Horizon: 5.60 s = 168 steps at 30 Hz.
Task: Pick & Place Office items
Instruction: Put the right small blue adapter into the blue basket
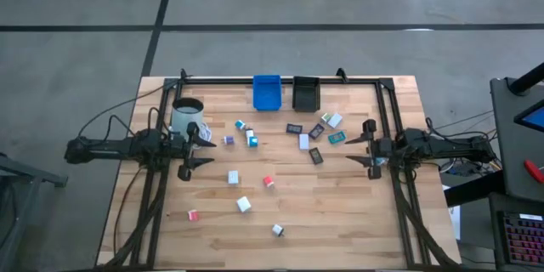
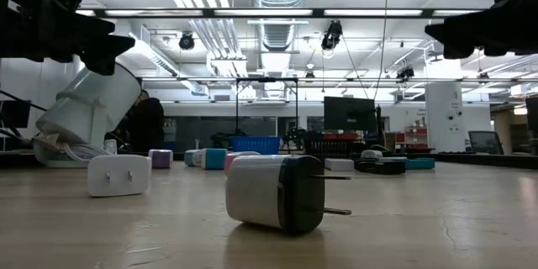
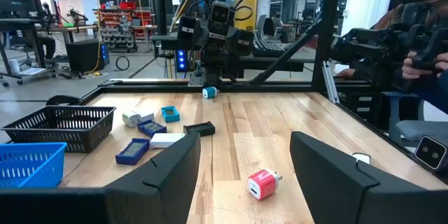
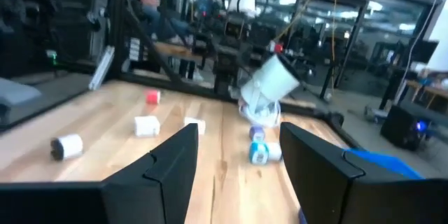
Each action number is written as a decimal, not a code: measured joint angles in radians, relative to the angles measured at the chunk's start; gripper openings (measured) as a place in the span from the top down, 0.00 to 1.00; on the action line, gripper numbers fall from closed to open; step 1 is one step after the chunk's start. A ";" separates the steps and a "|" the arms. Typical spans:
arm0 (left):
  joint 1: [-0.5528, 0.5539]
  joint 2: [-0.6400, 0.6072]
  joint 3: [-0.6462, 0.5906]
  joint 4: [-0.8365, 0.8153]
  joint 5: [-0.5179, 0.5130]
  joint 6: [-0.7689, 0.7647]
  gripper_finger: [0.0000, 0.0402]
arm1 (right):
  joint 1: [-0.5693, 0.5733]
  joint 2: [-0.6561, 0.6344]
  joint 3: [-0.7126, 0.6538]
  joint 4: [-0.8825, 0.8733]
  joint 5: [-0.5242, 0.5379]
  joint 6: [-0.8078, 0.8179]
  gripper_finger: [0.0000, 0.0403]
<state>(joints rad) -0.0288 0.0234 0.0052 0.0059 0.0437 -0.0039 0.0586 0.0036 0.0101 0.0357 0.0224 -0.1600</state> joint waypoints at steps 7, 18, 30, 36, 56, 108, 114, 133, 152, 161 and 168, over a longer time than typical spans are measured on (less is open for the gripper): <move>0.000 0.000 0.000 0.000 0.000 0.000 0.43 | -0.001 0.039 0.000 -0.005 0.120 0.078 0.50; 0.000 0.000 0.000 0.000 0.000 0.000 0.43 | 0.000 0.117 0.060 -0.030 0.183 0.167 0.50; 0.000 0.000 0.000 0.000 0.000 0.000 0.43 | 0.000 0.350 0.375 -0.516 0.320 0.567 0.50; 0.000 0.000 0.000 0.000 0.000 0.000 0.43 | 0.000 0.500 0.535 -0.632 0.348 0.573 0.50; 0.000 0.000 0.000 0.000 0.000 0.000 0.43 | -0.001 0.680 0.699 -0.880 0.348 0.685 0.50; 0.000 0.000 0.000 0.000 0.000 0.000 0.43 | -0.007 0.725 0.770 -1.410 0.268 1.347 0.50; 0.000 0.000 0.000 0.000 0.000 0.000 0.43 | -0.006 0.731 0.771 -1.413 0.267 1.355 0.50; 0.000 0.000 0.000 0.000 0.000 0.000 0.43 | -0.004 0.816 0.816 -1.471 0.151 1.393 0.26; 0.000 0.000 0.000 0.000 0.000 0.000 0.43 | -0.004 1.072 0.791 -1.476 0.053 1.012 0.33; 0.000 0.000 0.000 0.000 0.000 0.000 0.43 | -0.004 1.184 0.790 -1.464 0.018 1.013 0.34; 0.000 0.000 0.000 0.000 0.000 0.000 0.43 | -0.004 1.304 0.790 -1.452 -0.023 0.985 0.34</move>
<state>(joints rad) -0.0288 0.0231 0.0055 0.0063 0.0436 -0.0037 0.0544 1.3078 0.8000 -1.4162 -0.0004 0.8252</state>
